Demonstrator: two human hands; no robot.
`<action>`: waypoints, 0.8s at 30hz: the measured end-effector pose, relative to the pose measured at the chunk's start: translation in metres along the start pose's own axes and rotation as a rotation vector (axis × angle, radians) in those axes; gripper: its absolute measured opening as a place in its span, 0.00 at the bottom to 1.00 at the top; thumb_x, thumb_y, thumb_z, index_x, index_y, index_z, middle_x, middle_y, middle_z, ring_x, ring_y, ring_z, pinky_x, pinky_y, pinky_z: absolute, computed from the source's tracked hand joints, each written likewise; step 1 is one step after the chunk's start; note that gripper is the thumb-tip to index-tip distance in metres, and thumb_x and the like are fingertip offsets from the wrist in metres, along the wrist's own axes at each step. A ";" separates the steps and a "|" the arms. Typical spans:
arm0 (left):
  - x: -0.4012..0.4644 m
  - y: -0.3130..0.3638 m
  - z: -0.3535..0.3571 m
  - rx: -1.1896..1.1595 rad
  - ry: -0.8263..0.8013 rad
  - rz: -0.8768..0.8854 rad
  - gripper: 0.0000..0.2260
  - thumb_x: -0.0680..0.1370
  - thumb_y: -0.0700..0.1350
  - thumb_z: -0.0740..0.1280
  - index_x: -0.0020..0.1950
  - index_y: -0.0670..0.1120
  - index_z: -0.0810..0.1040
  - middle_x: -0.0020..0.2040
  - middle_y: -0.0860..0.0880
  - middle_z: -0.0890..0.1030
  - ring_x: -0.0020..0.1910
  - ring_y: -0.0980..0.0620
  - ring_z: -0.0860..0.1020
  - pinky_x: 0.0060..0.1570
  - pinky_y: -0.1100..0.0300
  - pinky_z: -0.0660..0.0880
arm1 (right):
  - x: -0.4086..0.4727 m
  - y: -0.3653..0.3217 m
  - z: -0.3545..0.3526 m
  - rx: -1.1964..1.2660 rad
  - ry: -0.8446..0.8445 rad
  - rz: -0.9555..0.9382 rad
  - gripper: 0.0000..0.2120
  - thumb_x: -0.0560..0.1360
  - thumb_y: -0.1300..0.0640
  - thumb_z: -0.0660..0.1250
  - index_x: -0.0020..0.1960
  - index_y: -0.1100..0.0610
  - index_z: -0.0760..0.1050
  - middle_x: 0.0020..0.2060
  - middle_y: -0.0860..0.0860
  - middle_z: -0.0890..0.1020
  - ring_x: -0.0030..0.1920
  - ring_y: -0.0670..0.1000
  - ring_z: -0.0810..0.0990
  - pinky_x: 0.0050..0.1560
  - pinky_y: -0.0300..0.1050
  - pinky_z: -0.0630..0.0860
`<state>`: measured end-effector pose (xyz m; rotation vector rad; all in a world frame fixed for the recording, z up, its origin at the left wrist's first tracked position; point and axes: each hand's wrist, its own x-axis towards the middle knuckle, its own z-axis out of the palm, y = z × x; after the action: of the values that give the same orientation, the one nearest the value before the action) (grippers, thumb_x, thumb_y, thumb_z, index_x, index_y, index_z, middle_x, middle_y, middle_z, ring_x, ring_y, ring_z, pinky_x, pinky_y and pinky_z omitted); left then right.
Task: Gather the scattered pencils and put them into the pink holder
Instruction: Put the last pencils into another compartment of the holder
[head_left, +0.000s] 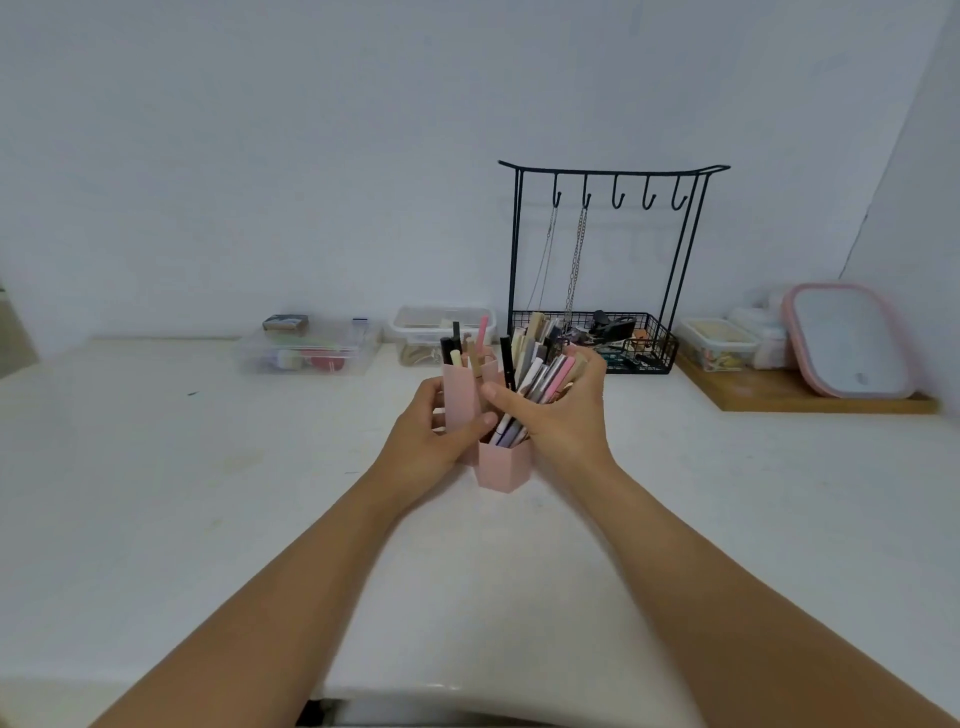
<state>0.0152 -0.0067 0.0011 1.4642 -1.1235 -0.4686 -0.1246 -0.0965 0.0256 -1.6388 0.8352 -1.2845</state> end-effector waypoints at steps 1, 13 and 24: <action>0.000 0.000 0.001 0.006 0.008 0.006 0.24 0.76 0.56 0.73 0.69 0.52 0.71 0.60 0.56 0.80 0.56 0.59 0.79 0.43 0.70 0.75 | 0.000 0.003 0.001 -0.002 0.000 0.020 0.51 0.51 0.38 0.84 0.66 0.44 0.60 0.60 0.47 0.74 0.62 0.49 0.75 0.61 0.52 0.77; 0.001 0.002 0.005 -0.047 0.059 -0.026 0.22 0.73 0.54 0.77 0.64 0.55 0.74 0.54 0.55 0.82 0.50 0.56 0.83 0.40 0.65 0.78 | -0.009 -0.012 0.025 -0.049 0.095 -0.145 0.50 0.60 0.40 0.80 0.75 0.49 0.60 0.70 0.46 0.67 0.71 0.46 0.65 0.70 0.47 0.67; 0.000 0.003 0.002 0.007 0.047 -0.022 0.22 0.76 0.55 0.74 0.67 0.55 0.71 0.58 0.59 0.79 0.54 0.57 0.80 0.41 0.70 0.75 | -0.003 -0.007 0.014 0.115 0.176 -0.038 0.33 0.72 0.56 0.73 0.73 0.48 0.64 0.68 0.48 0.71 0.67 0.47 0.72 0.68 0.50 0.72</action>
<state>0.0123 -0.0076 0.0035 1.4874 -1.0739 -0.4440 -0.1122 -0.0882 0.0296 -1.4724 0.8221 -1.4920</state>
